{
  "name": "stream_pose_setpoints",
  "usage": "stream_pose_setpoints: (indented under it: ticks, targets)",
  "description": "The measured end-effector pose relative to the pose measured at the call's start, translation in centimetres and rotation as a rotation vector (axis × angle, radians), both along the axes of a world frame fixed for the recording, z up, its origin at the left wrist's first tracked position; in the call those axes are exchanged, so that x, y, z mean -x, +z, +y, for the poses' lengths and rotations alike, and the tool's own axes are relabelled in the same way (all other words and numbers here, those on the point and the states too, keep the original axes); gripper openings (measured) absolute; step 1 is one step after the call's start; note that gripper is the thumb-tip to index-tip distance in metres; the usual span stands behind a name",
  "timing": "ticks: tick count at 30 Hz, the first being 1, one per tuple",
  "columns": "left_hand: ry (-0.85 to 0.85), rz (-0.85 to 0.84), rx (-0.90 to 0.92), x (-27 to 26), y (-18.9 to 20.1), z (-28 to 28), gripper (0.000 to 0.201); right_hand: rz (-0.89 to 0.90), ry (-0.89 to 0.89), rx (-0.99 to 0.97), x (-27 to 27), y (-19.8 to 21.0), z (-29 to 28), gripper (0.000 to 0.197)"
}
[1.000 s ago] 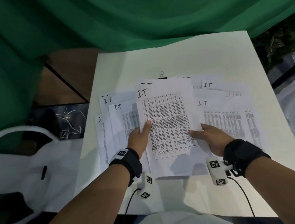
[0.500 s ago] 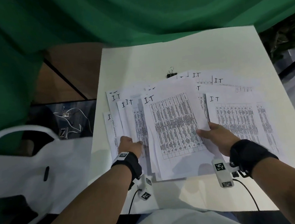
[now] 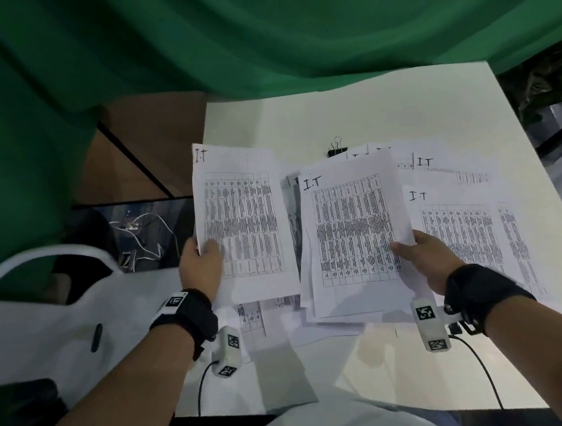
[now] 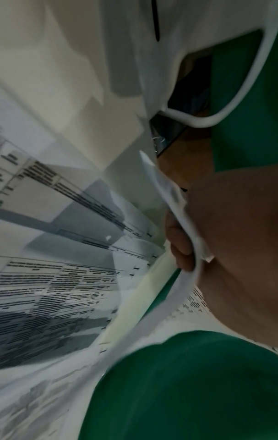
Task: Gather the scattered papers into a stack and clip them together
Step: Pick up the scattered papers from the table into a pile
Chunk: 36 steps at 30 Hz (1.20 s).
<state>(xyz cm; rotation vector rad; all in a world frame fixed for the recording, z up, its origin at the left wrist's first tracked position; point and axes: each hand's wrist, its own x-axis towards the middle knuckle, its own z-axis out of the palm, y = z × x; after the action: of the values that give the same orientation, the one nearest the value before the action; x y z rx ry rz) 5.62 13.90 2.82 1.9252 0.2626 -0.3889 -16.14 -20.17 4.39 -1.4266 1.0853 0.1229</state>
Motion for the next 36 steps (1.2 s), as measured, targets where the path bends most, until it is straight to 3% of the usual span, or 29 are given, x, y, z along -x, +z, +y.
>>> stream_pose_setpoints:
  ticks: [2,5,6,8,9,12,14,16,18,20,21,23,26,29,32,34,36]
  targets:
    - [-0.034,-0.009,0.046,-0.2,0.2,0.4,0.028,0.003,-0.007,0.02,-0.2,0.1,0.2,0.033]
    - [-0.139,0.088,0.032,0.5,0.1,-0.5,0.066,-0.011,0.02,-0.011,-0.6,0.5,1.1,0.04]
    - [-0.167,0.124,0.043,1.1,0.2,-1.2,0.066,-0.019,0.038,-0.029,-0.8,0.6,1.5,0.04]
    - [-0.245,0.15,0.075,2.7,0.0,-3.1,0.044,-0.032,0.084,-0.066,-1.4,1.6,2.6,0.031]
    - [-0.282,0.156,0.072,3.4,-0.2,-4.0,0.046,-0.027,0.109,-0.079,-1.7,1.9,2.9,0.028]
    - [-0.281,0.269,0.062,4.7,-0.5,-6.1,0.091,-0.064,0.148,-0.153,-2.2,2.2,3.4,0.029]
    - [-0.239,0.352,0.127,4.8,-0.4,-6.8,0.083,-0.064,0.175,-0.163,-2.3,2.5,3.5,0.027]
    - [-0.309,0.398,0.227,5.1,-0.6,-7.3,0.058,-0.06,0.183,-0.125,-2.5,3.2,3.7,0.033]
    - [-0.374,0.35,0.281,5.2,-0.6,-7.4,0.047,-0.03,0.165,-0.122,-2.5,3.7,3.8,0.052]
    - [-0.377,0.308,0.267,5.3,-0.5,-7.5,0.047,-0.037,0.158,-0.204,-2.5,3.6,3.6,0.082]
    - [-0.384,0.282,0.251,5.3,-0.6,-7.6,0.051,-0.039,0.169,-0.22,-2.4,3.6,3.6,0.087]
    - [-0.406,0.243,0.223,5.5,-0.7,-7.8,0.059,-0.045,0.212,-0.175,-2.2,3.2,3.5,0.066]
    - [-0.424,0.192,0.101,5.7,-1.2,-8.3,0.052,-0.014,0.207,-0.018,-1.9,2.3,3.0,0.034]
    - [-0.267,0.129,-0.17,5.7,-2.3,-7.8,0.048,-0.016,0.133,0.022,-1.2,1.6,1.8,0.033]
    - [-0.213,0.105,-0.466,5.8,-4.1,-6.1,0.061,0.01,0.121,0.003,-0.4,1.0,0.7,0.038]
    - [-0.236,0.15,-0.513,5.9,-5.1,-5.3,0.061,0.025,0.131,-0.002,0.0,1.1,0.2,0.039]
    - [-0.237,0.201,-0.448,5.9,-5.7,-4.9,0.049,0.027,0.13,-0.004,0.4,1.0,-0.3,0.037]
